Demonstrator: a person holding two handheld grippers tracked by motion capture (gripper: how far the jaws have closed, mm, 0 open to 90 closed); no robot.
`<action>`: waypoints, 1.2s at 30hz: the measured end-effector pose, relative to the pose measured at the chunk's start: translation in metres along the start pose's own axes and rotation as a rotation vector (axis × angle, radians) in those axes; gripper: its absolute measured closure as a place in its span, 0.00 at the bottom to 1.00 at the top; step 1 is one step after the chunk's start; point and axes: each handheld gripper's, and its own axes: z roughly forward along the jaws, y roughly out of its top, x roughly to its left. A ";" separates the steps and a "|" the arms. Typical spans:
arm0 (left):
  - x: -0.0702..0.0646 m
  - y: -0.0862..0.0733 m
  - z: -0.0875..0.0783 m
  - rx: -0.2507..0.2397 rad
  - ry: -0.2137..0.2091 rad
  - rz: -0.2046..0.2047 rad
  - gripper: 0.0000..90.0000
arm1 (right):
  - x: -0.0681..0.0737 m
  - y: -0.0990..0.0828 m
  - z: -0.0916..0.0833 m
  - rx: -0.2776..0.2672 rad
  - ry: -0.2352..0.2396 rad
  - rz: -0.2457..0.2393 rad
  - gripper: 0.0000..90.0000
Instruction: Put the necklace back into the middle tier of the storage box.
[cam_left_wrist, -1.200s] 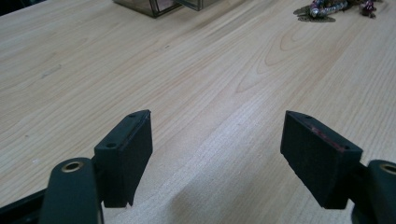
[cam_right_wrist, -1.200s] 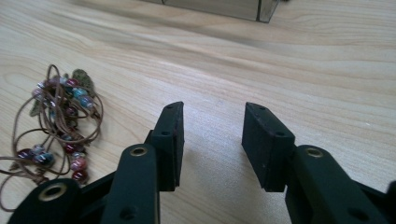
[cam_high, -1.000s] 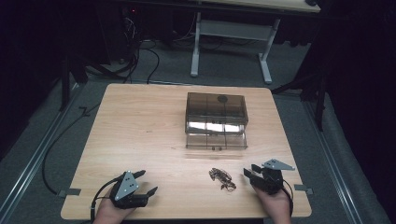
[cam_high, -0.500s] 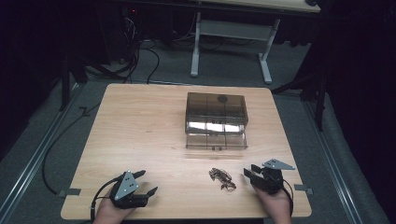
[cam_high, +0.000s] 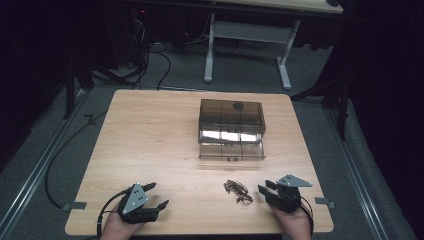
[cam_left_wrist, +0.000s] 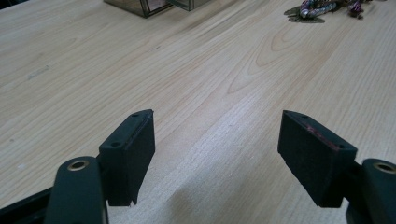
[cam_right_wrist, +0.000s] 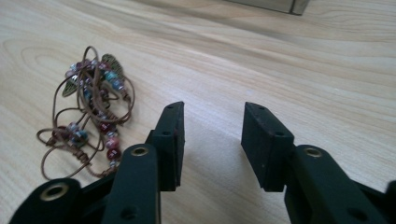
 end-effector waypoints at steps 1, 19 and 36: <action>0.000 0.000 0.000 0.001 -0.003 -0.004 0.31 | 0.002 0.000 0.000 0.000 0.003 -0.003 0.69; -0.003 0.000 0.000 0.002 0.002 0.025 0.30 | 0.011 0.014 0.001 0.072 -0.028 -0.013 0.66; -0.008 -0.002 -0.004 -0.018 0.025 0.050 0.29 | 0.010 0.037 -0.006 0.234 -0.074 -0.052 0.61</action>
